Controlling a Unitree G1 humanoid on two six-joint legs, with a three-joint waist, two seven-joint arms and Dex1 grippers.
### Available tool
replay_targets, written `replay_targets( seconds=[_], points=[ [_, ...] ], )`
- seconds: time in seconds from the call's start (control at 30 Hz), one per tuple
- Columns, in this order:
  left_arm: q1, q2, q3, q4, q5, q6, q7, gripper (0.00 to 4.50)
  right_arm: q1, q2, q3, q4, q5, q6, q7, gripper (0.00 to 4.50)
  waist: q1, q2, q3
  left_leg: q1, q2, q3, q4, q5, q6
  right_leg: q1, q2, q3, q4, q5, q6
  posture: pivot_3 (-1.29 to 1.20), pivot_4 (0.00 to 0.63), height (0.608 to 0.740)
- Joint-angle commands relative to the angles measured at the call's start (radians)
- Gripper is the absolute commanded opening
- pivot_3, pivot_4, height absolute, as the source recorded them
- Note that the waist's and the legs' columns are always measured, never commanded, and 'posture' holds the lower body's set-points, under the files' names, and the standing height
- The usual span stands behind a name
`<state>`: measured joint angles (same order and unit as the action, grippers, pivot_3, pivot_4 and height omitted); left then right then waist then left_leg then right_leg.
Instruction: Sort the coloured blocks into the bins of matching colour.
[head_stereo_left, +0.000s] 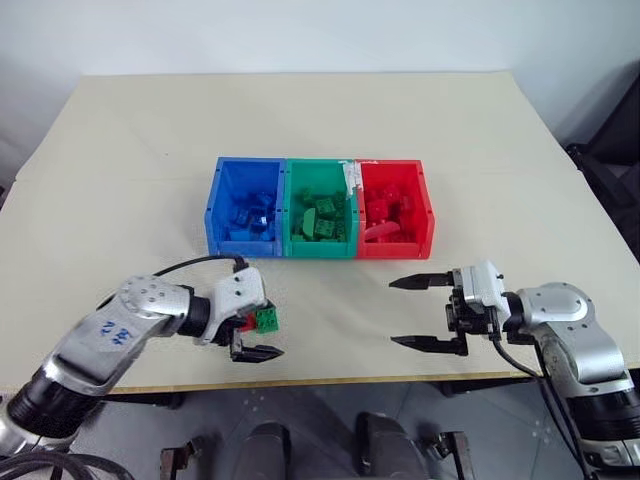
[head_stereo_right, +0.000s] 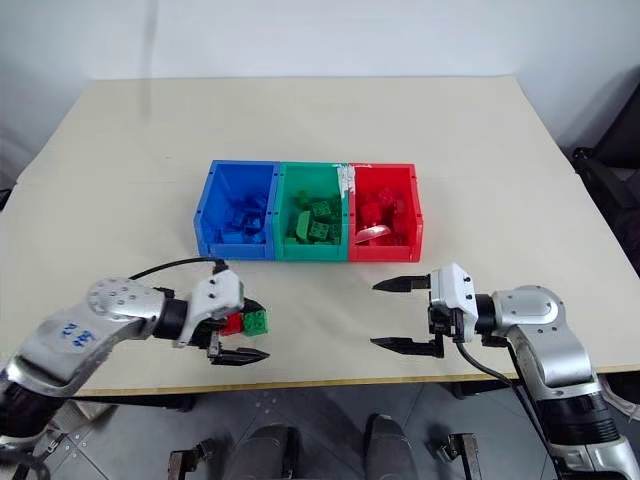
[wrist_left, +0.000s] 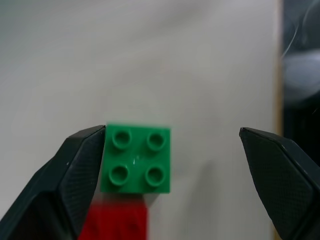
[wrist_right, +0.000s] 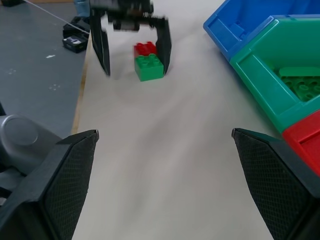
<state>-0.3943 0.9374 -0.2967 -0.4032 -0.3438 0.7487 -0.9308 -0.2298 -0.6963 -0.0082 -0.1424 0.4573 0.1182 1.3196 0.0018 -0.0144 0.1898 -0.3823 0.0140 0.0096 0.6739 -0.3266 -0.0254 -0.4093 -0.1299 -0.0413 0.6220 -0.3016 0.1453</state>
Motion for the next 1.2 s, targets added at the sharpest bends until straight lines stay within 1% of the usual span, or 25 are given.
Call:
replay_targets(
  seconds=[0.03,0.1,0.13,0.17,0.4,0.43,0.53,0.6,0.7,0.77,0.83,0.9,1.0,1.07,1.13,1.2],
  points=[
    [-0.026,-0.013,-0.035,0.036,0.071,0.004,0.012,4.5,0.022,-0.008,-0.034,-0.064,0.025,0.011,-0.036,4.46,0.004,0.0,0.0,0.0,0.0,0.0,0.001,0.0,0.0,0.0,0.0,0.0,0.0,0.0,0.0,0.0,0.15,0.74],
    [-0.03,-0.011,-0.045,0.044,0.091,-0.001,0.004,4.5,0.035,-0.013,-0.036,-0.078,0.026,0.012,-0.046,4.46,0.008,0.0,0.0,0.0,0.0,0.0,0.003,0.0,0.001,0.001,0.0,0.0,0.001,0.0,0.0,0.0,0.15,0.74],
    [-0.03,-0.014,-0.045,0.047,0.094,-0.003,0.004,4.1,0.041,-0.014,-0.037,-0.082,0.025,0.011,-0.05,4.5,0.009,0.0,0.0,0.0,0.0,0.0,0.005,-0.001,0.001,0.001,0.0,0.0,0.001,0.0,0.0,0.0,0.15,0.74],
    [-0.028,-0.02,-0.043,0.049,0.095,-0.007,0.004,3.91,0.046,-0.016,-0.037,-0.083,0.023,0.009,-0.053,4.5,0.01,0.0,0.0,0.0,0.0,0.0,0.005,-0.001,0.001,0.001,0.0,0.0,0.002,0.0,0.0,0.0,0.15,0.74],
    [-0.026,-0.059,-0.019,0.061,0.111,-0.035,0.01,1.68,0.041,-0.014,-0.034,-0.071,0.013,-0.007,-0.072,4.5,0.011,0.0,0.0,0.0,0.0,0.0,0.006,-0.001,0.002,0.001,0.0,0.001,0.002,0.0,0.0,0.0,0.15,0.74],
    [-0.031,-0.075,-0.004,0.067,0.103,-0.047,0.012,1.49,0.04,-0.012,-0.034,-0.068,0.012,-0.01,-0.075,4.5,0.012,0.0,0.0,0.0,0.0,0.0,0.006,-0.001,0.002,0.001,0.0,0.001,0.002,0.0,0.0,0.0,0.15,0.74],
    [-0.064,-0.144,0.065,0.087,0.06,-0.067,0.023,1.49,0.044,0.006,-0.056,-0.065,0.024,-0.013,-0.114,4.5,0.022,0.0,0.0,-0.001,0.0,-0.001,0.007,-0.001,0.002,0.001,0.0,0.001,0.002,0.001,0.001,0.0,0.15,0.74],
    [-0.116,-0.205,0.113,0.119,0.035,-0.091,0.04,1.49,0.048,0.027,-0.094,-0.072,0.052,0.006,-0.174,4.5,0.027,0.0,0.0,-0.003,0.0,-0.002,0.009,-0.001,0.003,0.001,0.0,0.0,0.002,0.001,0.002,0.0,0.15,0.74],
    [-0.213,-0.308,0.16,0.196,0.027,-0.207,0.058,1.49,0.057,0.072,-0.169,-0.09,0.085,0.032,-0.291,4.5,0.03,0.0,0.0,-0.005,-0.002,-0.003,0.011,-0.001,0.003,0.001,-0.001,0.0,0.002,0.002,0.004,0.0,0.15,0.74],
    [-0.311,-0.381,0.154,0.315,0.077,-0.296,0.099,1.49,0.066,0.119,-0.22,-0.103,0.084,0.02,-0.393,4.5,0.032,0.0,0.0,-0.005,-0.002,-0.003,0.011,-0.001,0.003,0.001,-0.001,0.0,0.001,0.002,0.004,0.0,0.15,0.74],
    [-0.405,-0.456,0.152,0.454,0.114,-0.378,0.138,1.49,0.076,0.153,-0.251,-0.124,0.081,0.017,-0.462,4.5,0.029,0.0,0.0,-0.005,-0.002,-0.002,0.011,-0.001,0.002,0.001,-0.001,0.0,0.001,0.003,0.005,0.0,0.15,0.74],
    [-0.466,-0.503,0.149,0.567,0.143,-0.433,0.157,1.49,0.087,0.164,-0.257,-0.146,0.076,0.02,-0.49,4.5,0.025,0.0,0.0,-0.005,-0.002,-0.001,0.011,-0.001,0.003,0.001,-0.001,0.0,0.0,0.003,0.005,0.0,0.15,0.74],
    [-0.538,-0.547,0.13,0.739,0.199,-0.52,0.173,1.49,0.101,0.164,-0.253,-0.174,0.07,0.02,-0.512,4.5,0.016,0.0,0.0,-0.004,-0.002,0.0,0.01,-0.001,0.003,0.0,-0.001,0.0,0.0,0.003,0.005,0.0,0.15,0.74],
    [-0.564,-0.57,0.133,0.813,0.216,-0.565,0.178,1.49,0.106,0.162,-0.249,-0.185,0.071,0.021,-0.522,4.5,0.015,0.0,0.0,-0.004,-0.002,0.001,0.009,-0.001,0.003,0.0,0.0,0.0,0.0,0.003,0.005,0.0,0.15,0.74],
    [-0.564,-0.588,0.148,0.833,0.208,-0.573,0.178,2.2,0.113,0.154,-0.248,-0.199,0.069,0.02,-0.523,4.5,0.017,0.0,0.0,-0.004,-0.002,0.001,0.009,-0.001,0.003,0.0,-0.001,0.0,0.0,0.003,0.005,0.0,0.15,0.74],
    [-0.547,-0.59,0.159,0.824,0.202,-0.581,0.17,2.8,0.116,0.149,-0.248,-0.209,0.07,0.02,-0.522,4.5,0.02,0.0,0.0,-0.005,-0.002,0.001,0.01,-0.001,0.003,0.0,-0.001,0.0,0.0,0.003,0.005,0.0,0.15,0.74]
  ],
)
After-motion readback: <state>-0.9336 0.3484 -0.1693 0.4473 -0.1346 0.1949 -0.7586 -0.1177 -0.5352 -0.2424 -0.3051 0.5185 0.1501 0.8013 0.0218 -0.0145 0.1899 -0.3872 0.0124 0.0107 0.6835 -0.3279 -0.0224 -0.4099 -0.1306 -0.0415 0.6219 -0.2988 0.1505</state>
